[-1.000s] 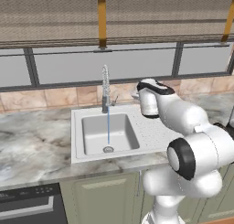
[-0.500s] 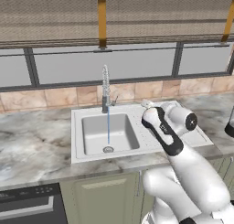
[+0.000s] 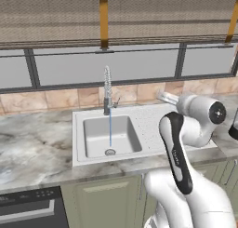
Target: Turn on the sink faucet and place the jug under the water for a few seconds to fill it up.
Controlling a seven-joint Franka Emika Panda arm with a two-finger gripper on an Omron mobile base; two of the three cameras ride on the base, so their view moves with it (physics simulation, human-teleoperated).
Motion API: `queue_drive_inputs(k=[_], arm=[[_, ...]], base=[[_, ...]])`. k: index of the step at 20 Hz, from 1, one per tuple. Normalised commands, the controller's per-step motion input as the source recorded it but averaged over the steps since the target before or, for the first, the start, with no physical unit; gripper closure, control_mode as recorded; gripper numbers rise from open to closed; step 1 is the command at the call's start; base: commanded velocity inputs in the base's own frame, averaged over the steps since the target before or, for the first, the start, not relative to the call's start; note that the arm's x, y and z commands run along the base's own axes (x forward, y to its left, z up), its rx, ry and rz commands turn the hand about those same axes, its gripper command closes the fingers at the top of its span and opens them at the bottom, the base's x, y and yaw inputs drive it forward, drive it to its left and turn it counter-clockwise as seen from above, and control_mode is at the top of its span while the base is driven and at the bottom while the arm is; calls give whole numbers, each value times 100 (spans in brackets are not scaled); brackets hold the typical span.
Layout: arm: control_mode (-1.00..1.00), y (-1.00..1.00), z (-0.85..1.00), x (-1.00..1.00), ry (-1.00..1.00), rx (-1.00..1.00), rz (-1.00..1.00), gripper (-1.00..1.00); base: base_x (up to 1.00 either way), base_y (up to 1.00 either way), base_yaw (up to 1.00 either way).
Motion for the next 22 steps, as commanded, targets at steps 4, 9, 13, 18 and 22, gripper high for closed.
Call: queue_drive_inputs(k=[4,9,13,18,22], arm=[[-100,-15,24,-54,13,-8,0,-100],[-100,10,-21,-32,17,-10,0,-100],[-100,35,-38,-7,22,-9,0,-100],[-100,17,-16,0,3,-5,0,-100],[100,8,-8,-6,0,-3,0,-100]], base=[[0,0,0],[0,0,0],[0,0,0],[0,0,0],[-28,-1,-3]])
